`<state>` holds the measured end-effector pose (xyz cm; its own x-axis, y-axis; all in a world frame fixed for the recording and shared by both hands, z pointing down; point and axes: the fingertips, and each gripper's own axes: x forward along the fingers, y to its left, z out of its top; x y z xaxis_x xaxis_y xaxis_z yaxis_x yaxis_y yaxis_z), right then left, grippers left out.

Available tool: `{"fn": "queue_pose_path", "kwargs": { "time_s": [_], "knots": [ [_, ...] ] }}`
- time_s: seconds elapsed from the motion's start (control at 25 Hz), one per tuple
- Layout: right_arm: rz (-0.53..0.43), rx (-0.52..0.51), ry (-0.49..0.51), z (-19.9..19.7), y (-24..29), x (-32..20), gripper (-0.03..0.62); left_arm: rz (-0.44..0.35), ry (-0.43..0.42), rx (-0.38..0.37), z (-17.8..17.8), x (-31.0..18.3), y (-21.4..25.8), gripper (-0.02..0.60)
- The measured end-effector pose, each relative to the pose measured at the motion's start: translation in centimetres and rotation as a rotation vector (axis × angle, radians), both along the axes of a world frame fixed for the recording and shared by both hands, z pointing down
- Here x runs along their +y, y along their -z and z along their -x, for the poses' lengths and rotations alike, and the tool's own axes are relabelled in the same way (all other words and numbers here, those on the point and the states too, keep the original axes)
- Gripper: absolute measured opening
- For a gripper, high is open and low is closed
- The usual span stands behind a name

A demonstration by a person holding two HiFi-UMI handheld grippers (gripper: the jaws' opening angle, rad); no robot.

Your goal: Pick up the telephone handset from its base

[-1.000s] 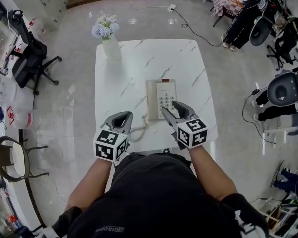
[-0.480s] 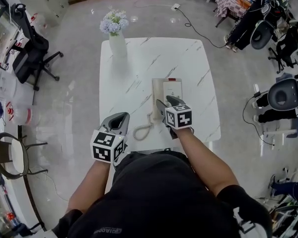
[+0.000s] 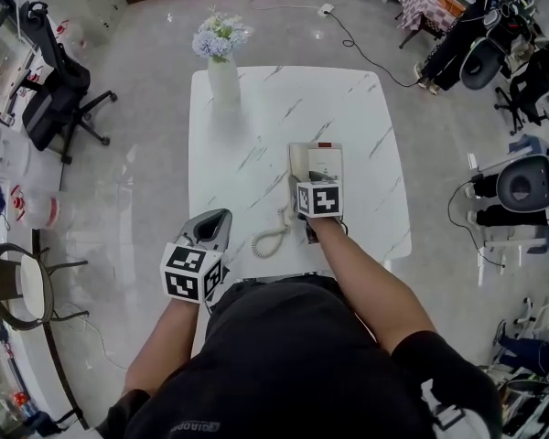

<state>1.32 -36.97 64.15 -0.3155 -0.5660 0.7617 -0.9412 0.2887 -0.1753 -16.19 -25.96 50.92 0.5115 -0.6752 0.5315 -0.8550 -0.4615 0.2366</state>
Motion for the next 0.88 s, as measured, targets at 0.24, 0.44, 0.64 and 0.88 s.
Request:
{"fn": "queue_pose_path", "kwargs": {
  "time_s": [0.24,0.44,0.64,0.88],
  "knots": [
    [0.029,-0.007,-0.032,0.3,-0.7,-0.4,0.212,0.009,0.002,0.0,0.7,-0.3,-0.2,0.002],
    [0.072,0.016,-0.053,0.3,-1.5,-0.6,0.221,0.007,-0.007,0.001,0.5,-0.5,-0.1,0.002],
    [0.027,0.108,-0.057,0.4,-1.8,-0.5,0.225,0.015,-0.009,0.005,0.5,-0.6,-0.5,0.002],
    [0.006,0.13,-0.096,0.1,-1.9,-0.7,0.225,0.021,-0.002,0.014,0.5,-0.6,-0.6,0.002]
  ]
}}
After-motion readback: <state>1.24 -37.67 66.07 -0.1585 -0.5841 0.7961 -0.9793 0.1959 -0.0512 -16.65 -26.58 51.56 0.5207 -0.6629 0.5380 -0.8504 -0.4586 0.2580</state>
